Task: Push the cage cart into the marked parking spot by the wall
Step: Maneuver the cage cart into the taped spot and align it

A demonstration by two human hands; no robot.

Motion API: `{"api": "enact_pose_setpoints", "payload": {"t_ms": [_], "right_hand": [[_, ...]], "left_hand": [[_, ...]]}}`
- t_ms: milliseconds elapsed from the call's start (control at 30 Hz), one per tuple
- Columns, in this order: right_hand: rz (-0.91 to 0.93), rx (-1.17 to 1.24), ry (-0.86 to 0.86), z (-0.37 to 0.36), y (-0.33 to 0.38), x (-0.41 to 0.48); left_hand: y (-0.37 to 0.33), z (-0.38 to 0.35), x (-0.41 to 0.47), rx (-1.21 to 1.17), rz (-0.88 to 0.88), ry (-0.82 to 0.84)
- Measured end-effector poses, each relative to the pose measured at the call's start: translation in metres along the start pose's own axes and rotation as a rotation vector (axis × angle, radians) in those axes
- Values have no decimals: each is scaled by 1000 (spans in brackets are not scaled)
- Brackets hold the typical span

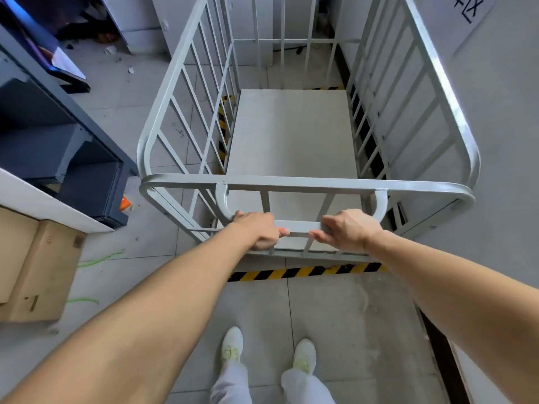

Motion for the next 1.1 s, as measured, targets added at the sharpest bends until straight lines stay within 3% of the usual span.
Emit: {"api": "enact_pose_setpoints", "payload": {"t_ms": [333, 600, 867, 1100], "right_hand": [[-70, -114, 26, -2, -56, -19], [-197, 78, 131, 0, -46, -20], [-112, 130, -126, 54, 16, 27], [-134, 109, -172, 109, 82, 103]], "left_hand": [[-53, 0, 12, -67, -90, 44], [-23, 10, 13, -130, -170, 109], [9, 62, -6, -241, -225, -106], [103, 131, -19, -234, -223, -276]]}}
Point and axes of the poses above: each hand's wrist, its own x-axis towards the middle knuckle, its own z-axis out of the back of the hand, y = z × x, the point moved 6 cm from there along x, towards the middle knuckle, and after that the axes turned 4 degrees about -x, right-handed, at the moved point
